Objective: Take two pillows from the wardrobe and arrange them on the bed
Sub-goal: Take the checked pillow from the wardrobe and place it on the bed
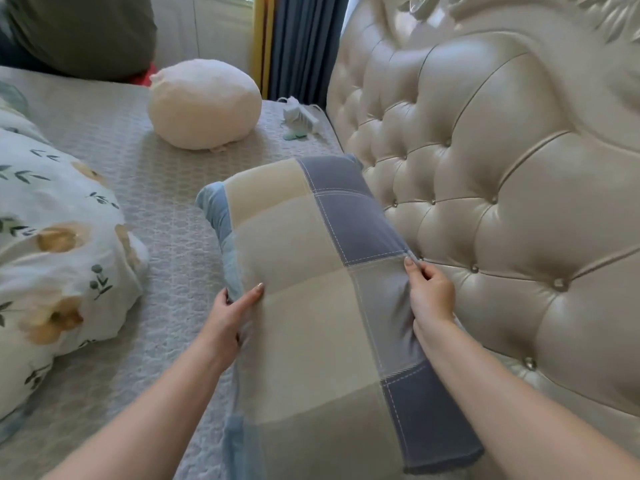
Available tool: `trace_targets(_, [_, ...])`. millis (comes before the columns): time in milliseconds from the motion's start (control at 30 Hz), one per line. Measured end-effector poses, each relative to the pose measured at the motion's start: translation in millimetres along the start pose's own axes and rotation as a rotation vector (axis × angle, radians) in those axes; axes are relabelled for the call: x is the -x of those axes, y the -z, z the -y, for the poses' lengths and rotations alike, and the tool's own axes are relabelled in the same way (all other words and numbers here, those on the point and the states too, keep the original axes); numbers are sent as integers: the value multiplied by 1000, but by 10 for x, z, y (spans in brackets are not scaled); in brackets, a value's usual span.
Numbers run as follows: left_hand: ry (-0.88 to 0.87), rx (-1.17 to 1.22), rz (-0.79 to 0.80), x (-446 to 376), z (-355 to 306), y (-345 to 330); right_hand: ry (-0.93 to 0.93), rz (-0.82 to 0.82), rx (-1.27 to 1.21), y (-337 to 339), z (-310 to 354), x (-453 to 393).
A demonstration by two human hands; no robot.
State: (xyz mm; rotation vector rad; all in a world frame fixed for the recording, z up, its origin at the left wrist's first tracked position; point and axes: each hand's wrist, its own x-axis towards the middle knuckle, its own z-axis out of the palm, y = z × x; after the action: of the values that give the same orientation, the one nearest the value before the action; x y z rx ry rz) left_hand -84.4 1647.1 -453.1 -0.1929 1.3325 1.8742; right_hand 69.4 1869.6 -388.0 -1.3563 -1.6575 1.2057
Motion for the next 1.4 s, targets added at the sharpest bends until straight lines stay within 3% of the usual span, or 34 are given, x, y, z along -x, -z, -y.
trace_targets(500, [-235,-124,169,-1903,-511,-364,163,-80,229,-1246,324,-1749])
trace_targets(700, [-310,-280,70,-2811,-412,-532,240,-51,349,-1613,273,-2417])
trace_targets(900, [-443,-416,-32,-3555,174,-481,229,8,408,-1982,-451,-2873])
trace_targets(1100, [-450,-505,-60,-3662,179,-411,178,66,303,-2075,-613,-2911])
trace_targets(1300, [-465,-521,-216,-3090,224,-482,286,426,553,-1603,-478,-2532])
trace_targets(1400, [-409,-555,-200,-2406,398,-477,373,525,777,-1165,-503,-2139])
